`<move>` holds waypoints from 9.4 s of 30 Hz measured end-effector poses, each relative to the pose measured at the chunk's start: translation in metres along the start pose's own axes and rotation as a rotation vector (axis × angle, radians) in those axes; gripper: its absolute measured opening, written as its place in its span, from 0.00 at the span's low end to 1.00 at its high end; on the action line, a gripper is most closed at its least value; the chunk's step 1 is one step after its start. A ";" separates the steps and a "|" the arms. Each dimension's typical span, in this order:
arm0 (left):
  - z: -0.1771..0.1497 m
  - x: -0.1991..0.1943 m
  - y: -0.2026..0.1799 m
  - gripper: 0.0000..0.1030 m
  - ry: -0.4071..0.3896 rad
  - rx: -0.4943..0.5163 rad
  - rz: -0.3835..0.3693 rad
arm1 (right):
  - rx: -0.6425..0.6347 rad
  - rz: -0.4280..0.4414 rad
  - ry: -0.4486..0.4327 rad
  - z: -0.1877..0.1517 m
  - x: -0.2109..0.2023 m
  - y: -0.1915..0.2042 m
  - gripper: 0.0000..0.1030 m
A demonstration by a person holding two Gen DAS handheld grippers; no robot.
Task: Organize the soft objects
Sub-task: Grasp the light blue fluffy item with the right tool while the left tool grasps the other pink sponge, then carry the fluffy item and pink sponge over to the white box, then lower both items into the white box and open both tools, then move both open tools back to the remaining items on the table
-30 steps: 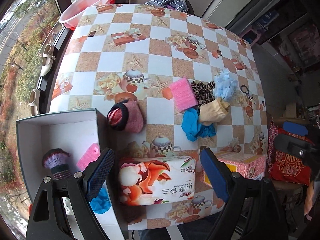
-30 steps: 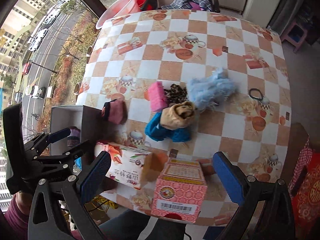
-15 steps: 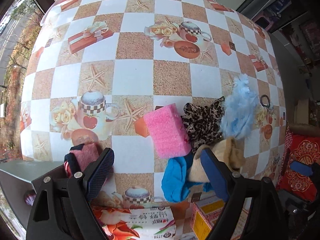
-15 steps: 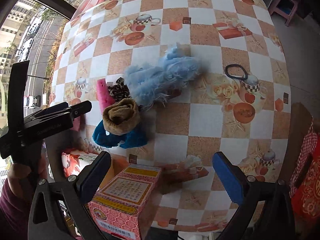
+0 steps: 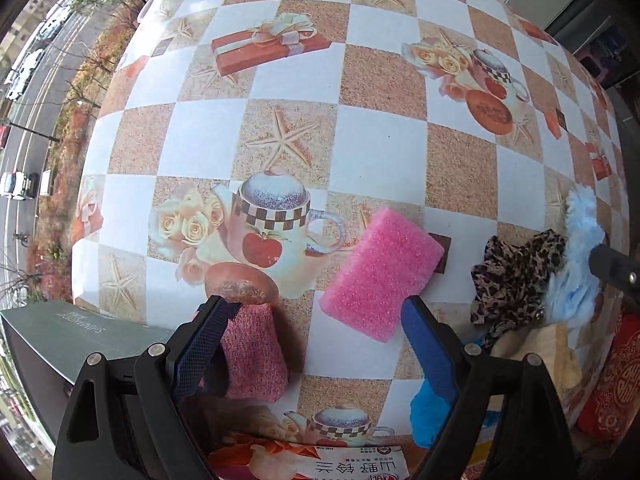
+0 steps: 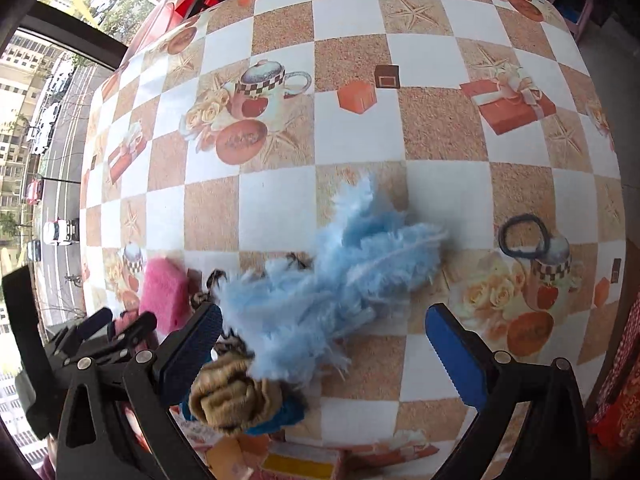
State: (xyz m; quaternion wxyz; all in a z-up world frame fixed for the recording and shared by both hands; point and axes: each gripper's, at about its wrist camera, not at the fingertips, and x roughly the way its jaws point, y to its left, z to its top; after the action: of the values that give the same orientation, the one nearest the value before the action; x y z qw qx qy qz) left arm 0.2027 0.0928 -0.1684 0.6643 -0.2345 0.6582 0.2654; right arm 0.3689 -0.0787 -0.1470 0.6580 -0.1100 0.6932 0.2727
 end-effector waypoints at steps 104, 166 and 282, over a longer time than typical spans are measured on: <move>-0.218 -0.185 -0.207 0.50 -0.216 0.936 -0.429 | 0.306 -0.050 -0.133 -0.266 -0.105 -0.126 0.32; -0.264 -0.138 0.134 0.50 -0.212 0.180 -0.301 | -0.687 0.026 0.134 -0.312 -0.039 0.199 0.32; -0.188 -0.125 0.118 0.94 -0.142 -0.027 -0.226 | -0.184 0.234 0.076 -0.156 -0.101 0.153 1.00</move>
State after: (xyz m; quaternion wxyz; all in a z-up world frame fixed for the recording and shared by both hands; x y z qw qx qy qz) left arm -0.0153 0.0514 -0.0431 0.7318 -0.2967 0.5752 0.2136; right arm 0.1691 -0.0549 -0.0156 0.5822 -0.0987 0.6977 0.4056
